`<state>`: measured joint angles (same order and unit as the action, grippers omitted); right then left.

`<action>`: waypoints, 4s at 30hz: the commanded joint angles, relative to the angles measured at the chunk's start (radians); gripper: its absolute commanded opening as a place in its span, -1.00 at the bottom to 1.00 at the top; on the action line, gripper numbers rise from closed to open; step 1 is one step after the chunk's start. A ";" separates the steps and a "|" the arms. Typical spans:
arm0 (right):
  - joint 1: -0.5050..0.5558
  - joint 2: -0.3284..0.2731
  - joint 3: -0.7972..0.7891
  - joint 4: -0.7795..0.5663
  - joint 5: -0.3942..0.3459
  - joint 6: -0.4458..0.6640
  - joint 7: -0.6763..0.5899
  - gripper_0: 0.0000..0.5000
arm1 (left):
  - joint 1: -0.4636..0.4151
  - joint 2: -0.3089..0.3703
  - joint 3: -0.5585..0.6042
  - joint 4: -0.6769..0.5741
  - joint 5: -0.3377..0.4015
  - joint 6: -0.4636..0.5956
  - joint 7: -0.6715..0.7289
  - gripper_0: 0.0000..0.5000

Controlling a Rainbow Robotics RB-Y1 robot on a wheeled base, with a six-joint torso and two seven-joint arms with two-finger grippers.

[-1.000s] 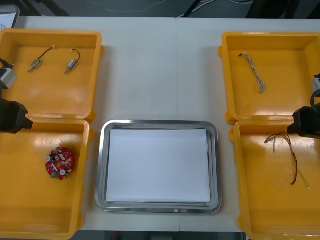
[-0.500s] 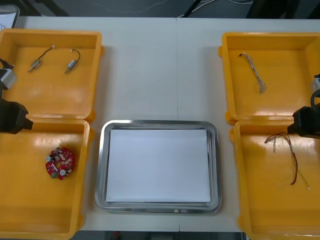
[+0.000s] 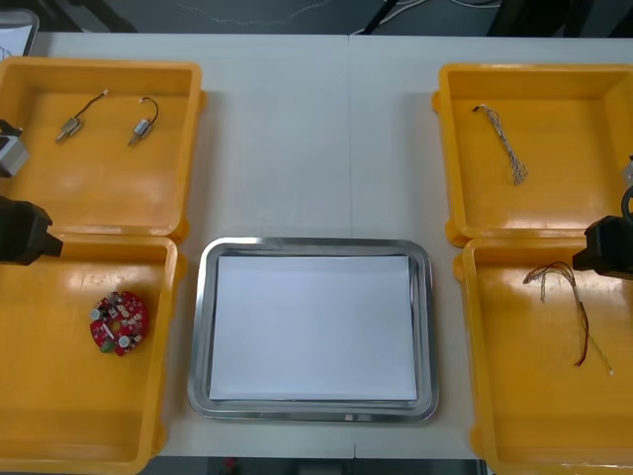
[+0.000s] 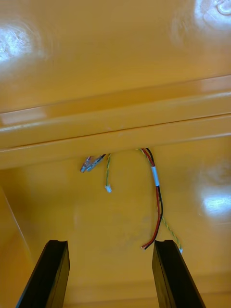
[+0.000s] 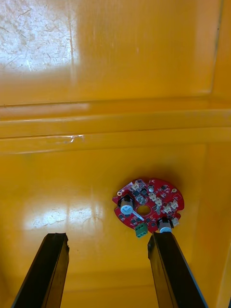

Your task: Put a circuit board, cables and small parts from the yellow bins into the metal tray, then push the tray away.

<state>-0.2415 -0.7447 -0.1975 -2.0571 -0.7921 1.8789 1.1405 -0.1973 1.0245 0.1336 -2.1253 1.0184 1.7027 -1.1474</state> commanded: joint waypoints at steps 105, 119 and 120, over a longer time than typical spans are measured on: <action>0.321 0.186 -0.037 0.187 0.226 -0.409 0.423 0.76 | 0.533 -0.004 -0.230 -0.021 -0.181 -0.796 -0.971 0.84; 0.304 0.186 -0.037 0.187 0.211 -0.408 0.433 -1.00 | 0.483 -0.007 -0.235 -0.021 -0.188 -0.729 -0.922 0.78; 0.301 0.186 -0.037 0.186 0.209 -0.403 0.435 -1.00 | 0.480 -0.009 -0.238 -0.021 -0.190 -0.726 -0.916 0.77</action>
<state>0.0754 -0.5645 -0.2336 -1.8764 -0.5690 1.4756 1.5317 0.3100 1.0246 -0.0881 -2.1437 0.8409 0.9608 -2.0306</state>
